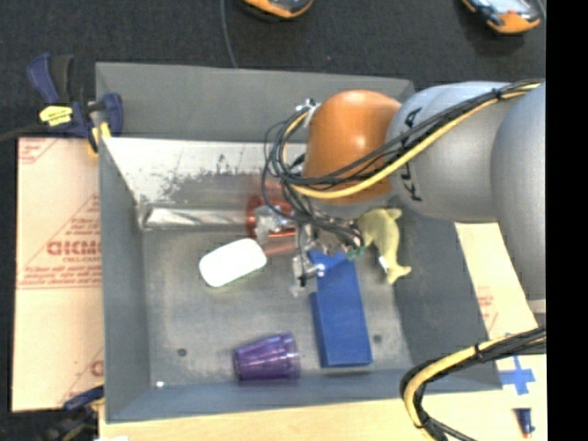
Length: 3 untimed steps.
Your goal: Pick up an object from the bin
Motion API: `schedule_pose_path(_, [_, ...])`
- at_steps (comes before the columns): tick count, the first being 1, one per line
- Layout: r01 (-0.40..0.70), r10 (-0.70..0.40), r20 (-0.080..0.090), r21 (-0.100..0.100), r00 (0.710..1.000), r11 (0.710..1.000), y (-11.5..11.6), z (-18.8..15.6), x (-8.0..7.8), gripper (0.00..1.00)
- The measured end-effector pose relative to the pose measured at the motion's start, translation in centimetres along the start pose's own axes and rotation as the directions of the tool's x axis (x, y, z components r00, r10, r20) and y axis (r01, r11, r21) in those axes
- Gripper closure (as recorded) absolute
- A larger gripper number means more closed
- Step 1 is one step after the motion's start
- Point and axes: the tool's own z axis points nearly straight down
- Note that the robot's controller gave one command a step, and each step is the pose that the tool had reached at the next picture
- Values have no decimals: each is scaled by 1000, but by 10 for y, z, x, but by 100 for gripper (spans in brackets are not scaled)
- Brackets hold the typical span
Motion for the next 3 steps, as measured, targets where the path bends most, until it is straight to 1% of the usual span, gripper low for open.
schedule_pose_path(1, [-9, 9, 11, 0, 1000, 1000, 16, -31, -40, 0])
schedule_pose_path(2, [142, -142, 1, -2, 990, 990, 83, 33, -53, 0])
schedule_pose_path(3, [144, -145, 22, 8, 989, 989, 87, 42, -21, 100])
